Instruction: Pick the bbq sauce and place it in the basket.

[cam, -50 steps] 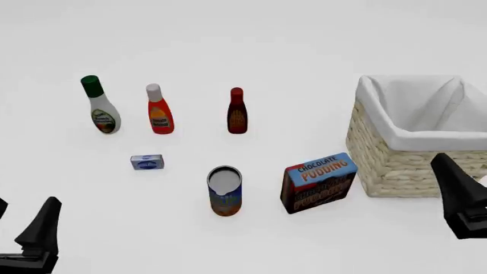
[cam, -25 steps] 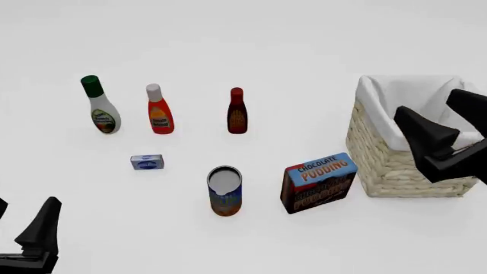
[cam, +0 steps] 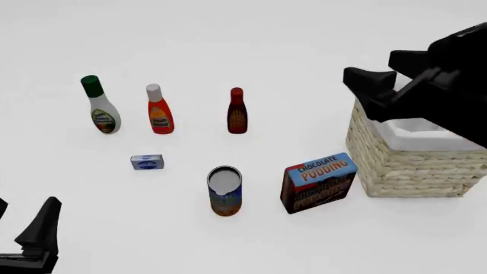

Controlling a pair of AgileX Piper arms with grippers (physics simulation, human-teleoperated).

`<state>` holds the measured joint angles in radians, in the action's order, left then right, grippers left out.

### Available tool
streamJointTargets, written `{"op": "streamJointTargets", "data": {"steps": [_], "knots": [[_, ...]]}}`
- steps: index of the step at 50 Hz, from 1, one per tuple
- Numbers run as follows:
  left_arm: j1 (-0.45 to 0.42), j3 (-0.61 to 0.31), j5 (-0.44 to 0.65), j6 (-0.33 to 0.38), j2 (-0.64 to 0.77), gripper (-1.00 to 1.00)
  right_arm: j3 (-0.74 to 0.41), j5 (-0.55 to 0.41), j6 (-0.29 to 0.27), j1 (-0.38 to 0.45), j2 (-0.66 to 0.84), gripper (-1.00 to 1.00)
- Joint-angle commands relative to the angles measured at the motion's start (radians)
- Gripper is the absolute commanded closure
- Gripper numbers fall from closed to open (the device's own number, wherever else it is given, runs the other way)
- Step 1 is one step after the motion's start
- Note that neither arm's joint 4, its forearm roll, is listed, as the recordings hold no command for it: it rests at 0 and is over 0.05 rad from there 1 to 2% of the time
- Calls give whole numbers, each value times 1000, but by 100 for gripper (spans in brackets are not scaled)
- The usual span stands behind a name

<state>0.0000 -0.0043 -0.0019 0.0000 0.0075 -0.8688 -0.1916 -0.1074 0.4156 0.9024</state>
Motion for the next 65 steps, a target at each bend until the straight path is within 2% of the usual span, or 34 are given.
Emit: {"op": "streamJointTargets", "data": {"steps": [1,10,24,42,53,54,55,65], "knots": [[0,0,0,0,0,-100,-129,-20,2,33,149,-100],[0,0,0,0,0,-100,-201,-37,-26,55,241,-100],[0,0,0,0,0,-100,-341,-73,-5,87,385,-100],[0,0,0,0,0,-100,-467,-88,-6,96,531,-100],[0,0,0,0,0,-100,-567,-114,-26,110,629,-100],[0,0,0,0,0,-100,-601,-153,-53,98,667,-100],[0,0,0,0,0,-100,-600,-133,-31,107,657,-100],[0,0,0,0,0,-100,-705,-172,-59,100,754,-100]]}}
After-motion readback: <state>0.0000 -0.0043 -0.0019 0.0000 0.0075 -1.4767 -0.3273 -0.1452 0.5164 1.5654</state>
